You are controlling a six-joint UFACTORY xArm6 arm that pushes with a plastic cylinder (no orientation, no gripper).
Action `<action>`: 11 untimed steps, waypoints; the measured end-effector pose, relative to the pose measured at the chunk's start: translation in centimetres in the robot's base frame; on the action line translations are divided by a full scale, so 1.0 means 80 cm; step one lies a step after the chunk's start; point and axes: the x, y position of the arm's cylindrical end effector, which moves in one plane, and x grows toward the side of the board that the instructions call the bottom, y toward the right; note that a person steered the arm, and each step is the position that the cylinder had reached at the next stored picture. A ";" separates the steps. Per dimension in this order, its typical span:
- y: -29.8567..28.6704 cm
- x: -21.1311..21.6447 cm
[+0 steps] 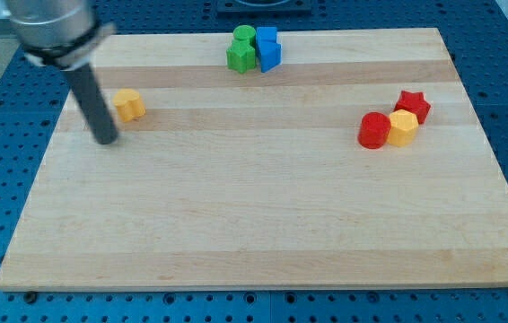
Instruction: Move the yellow heart into yellow hexagon
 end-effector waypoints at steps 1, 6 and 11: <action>-0.059 -0.027; 0.062 -0.043; 0.193 -0.074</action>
